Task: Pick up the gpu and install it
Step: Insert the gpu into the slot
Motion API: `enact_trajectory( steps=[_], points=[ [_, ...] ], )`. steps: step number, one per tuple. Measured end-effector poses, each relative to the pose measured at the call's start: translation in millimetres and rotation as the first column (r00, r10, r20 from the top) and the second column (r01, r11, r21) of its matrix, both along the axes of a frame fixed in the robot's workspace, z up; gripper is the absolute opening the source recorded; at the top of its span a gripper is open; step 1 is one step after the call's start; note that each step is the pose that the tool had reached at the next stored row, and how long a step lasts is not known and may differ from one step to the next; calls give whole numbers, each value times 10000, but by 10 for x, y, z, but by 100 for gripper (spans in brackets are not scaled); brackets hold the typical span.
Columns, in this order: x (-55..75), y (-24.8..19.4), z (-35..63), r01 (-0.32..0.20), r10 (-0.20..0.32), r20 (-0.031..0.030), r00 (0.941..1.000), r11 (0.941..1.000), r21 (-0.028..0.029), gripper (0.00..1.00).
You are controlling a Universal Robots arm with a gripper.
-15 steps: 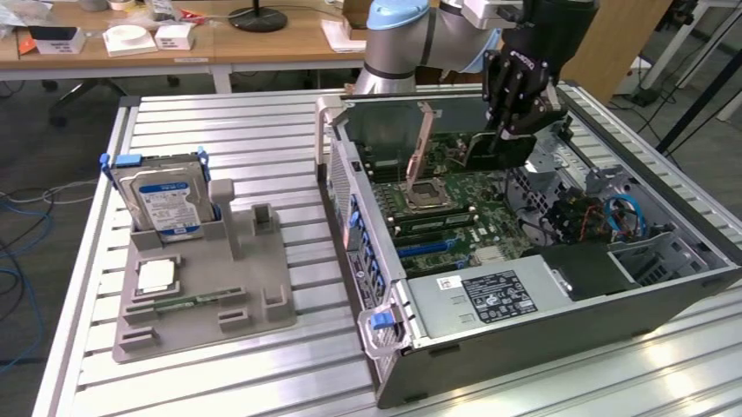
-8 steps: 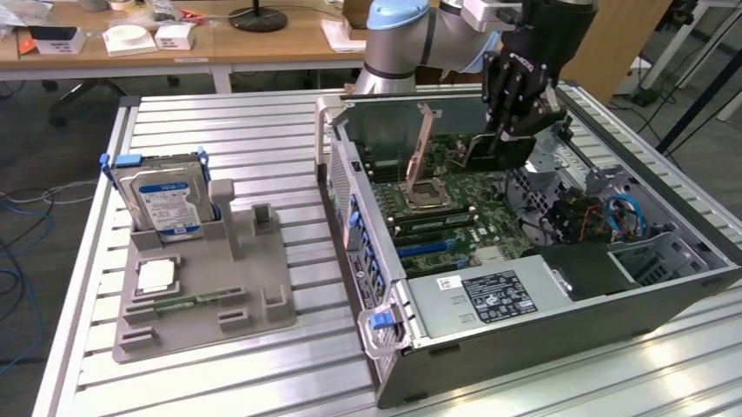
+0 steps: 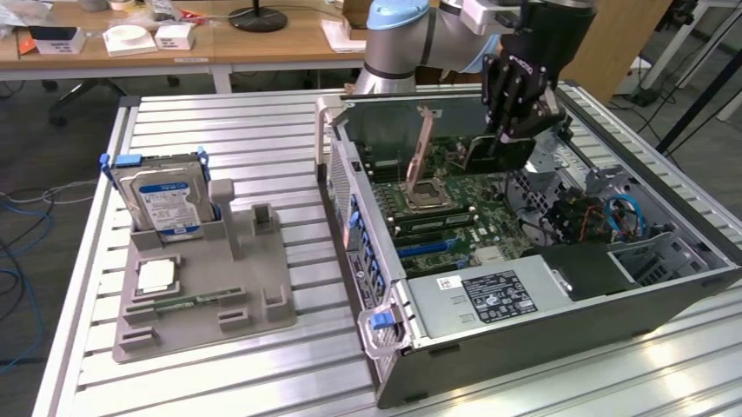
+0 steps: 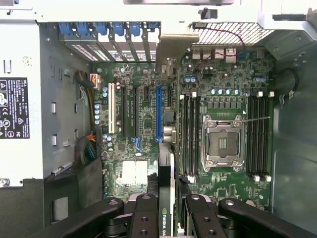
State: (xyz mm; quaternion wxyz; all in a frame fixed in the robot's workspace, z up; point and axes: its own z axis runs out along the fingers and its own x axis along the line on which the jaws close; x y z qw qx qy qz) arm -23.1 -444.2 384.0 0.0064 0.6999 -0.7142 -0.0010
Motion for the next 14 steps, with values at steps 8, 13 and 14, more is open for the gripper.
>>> enact_trajectory(
  steps=[8, 13, 14],
  points=[
    [0, 0, -54, -1, 2, 109, 9999, 10000, -7, 26],
    [-1, 0, -71, -1, 1, 109, 9999, 10000, -10, 26],
    [-1, 0, -75, -1, 1, 109, 9999, 10000, -11, 26]
  ],
)
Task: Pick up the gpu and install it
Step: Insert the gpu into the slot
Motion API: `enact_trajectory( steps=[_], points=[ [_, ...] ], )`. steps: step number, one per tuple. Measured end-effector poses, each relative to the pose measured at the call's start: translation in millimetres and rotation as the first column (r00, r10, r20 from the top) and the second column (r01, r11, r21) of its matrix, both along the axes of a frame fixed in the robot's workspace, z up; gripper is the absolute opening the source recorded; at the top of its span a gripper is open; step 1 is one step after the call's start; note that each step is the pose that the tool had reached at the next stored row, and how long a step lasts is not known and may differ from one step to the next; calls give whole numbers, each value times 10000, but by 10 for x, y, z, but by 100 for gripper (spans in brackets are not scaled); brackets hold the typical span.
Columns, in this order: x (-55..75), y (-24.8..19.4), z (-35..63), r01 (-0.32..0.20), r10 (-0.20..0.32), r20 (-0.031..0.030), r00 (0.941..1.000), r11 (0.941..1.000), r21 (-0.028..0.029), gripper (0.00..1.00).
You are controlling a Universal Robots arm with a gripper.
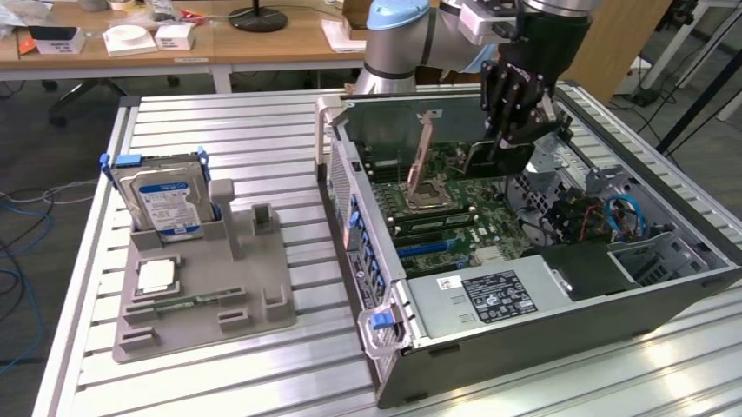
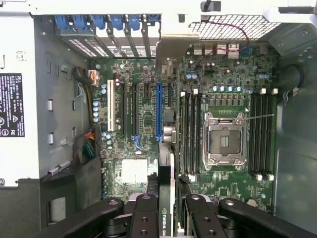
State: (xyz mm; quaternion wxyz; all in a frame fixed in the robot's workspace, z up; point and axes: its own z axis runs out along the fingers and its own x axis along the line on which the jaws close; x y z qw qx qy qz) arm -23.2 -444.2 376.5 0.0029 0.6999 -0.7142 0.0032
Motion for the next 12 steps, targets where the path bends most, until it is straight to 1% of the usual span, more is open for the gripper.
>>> enact_trajectory(
  steps=[12],
  points=[
    [0, -4, -52, 0, 0, 0, 10000, 10000, 0, 26]
  ],
)
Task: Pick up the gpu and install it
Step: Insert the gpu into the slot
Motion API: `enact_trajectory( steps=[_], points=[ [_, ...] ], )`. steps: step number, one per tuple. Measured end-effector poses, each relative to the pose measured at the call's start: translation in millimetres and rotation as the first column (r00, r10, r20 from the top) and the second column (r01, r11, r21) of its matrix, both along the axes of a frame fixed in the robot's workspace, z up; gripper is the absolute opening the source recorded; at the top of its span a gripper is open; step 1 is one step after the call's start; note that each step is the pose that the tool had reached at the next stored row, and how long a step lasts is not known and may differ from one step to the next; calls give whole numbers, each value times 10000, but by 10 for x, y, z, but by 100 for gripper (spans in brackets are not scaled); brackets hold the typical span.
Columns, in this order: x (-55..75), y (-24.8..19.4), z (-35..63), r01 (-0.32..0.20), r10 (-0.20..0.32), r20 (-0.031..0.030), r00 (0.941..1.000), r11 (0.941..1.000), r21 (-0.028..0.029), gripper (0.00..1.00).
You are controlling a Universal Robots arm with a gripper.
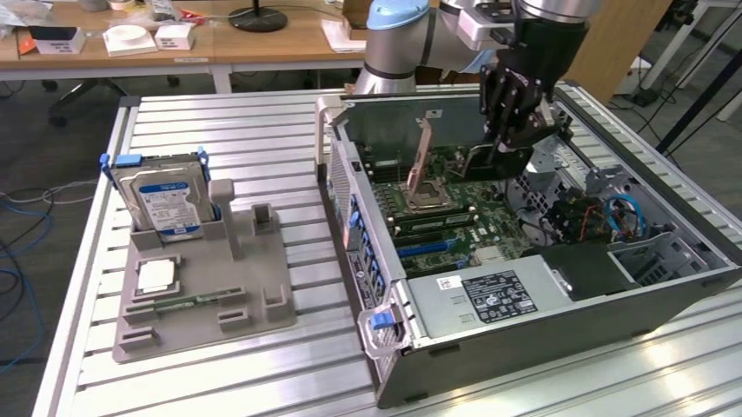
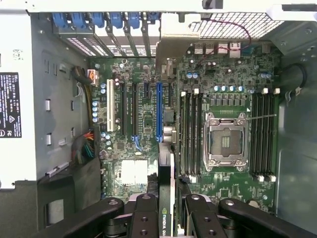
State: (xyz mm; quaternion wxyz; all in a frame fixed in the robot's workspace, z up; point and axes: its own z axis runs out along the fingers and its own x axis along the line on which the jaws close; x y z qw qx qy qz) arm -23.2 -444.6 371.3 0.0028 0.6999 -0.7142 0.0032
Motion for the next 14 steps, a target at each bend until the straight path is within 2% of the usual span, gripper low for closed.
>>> enact_trajectory(
  steps=[14],
  points=[
    [-1, -7, -55, 0, 0, 1, 10000, 10000, -1, 26]
  ],
)
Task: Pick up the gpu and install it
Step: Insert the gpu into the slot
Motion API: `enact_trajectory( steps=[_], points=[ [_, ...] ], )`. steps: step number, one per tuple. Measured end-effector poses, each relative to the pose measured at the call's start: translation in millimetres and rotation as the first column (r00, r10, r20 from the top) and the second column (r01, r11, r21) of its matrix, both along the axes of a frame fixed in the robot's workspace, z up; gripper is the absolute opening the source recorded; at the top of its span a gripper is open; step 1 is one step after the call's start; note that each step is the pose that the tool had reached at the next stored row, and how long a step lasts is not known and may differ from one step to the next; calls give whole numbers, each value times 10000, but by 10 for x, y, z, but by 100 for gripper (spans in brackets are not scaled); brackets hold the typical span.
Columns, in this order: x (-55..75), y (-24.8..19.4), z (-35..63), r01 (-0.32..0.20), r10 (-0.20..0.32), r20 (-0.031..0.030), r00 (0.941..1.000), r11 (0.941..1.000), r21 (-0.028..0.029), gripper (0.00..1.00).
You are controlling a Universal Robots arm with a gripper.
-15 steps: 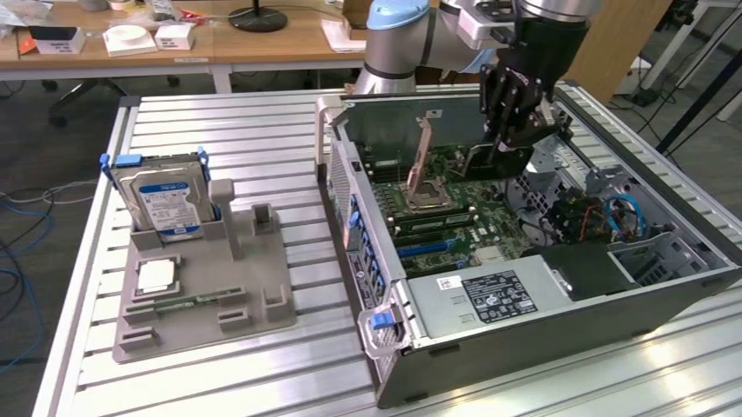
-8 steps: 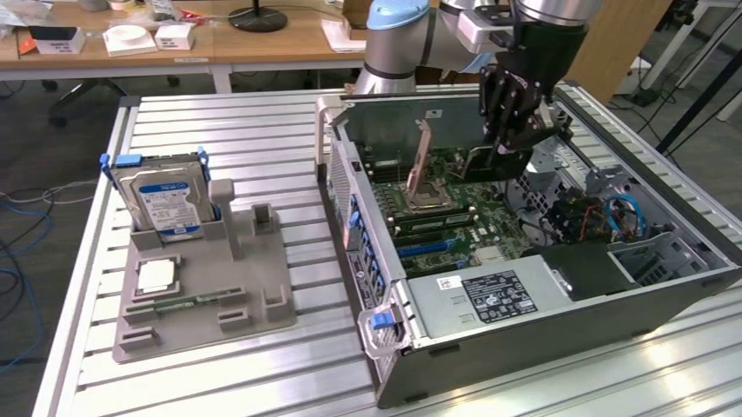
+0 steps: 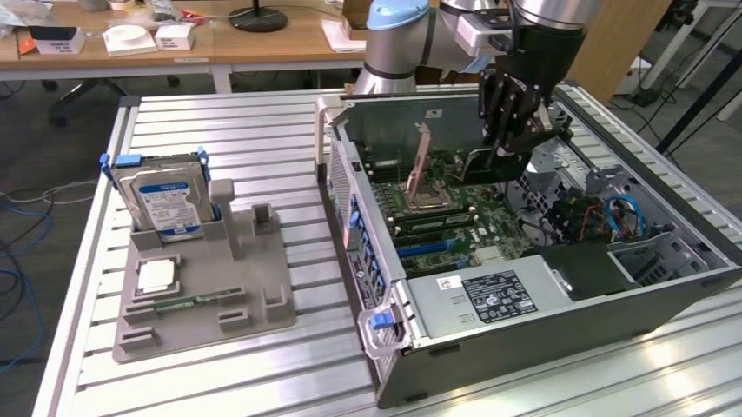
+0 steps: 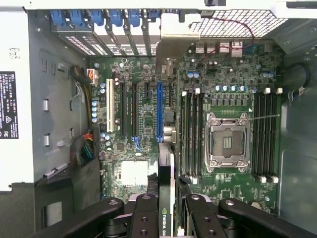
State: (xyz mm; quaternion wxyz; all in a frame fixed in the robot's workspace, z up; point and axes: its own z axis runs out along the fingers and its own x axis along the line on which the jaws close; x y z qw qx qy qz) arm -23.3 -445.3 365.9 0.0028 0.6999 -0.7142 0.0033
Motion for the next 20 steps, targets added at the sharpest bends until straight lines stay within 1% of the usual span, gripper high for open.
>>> enact_trajectory(
  steps=[13, 20],
  points=[
    [-2, -6, -54, -1, 1, -1, 10000, 10000, -8, 26],
    [-4, -7, -87, 0, 0, -1, 10000, 10000, -20, 26]
  ],
)
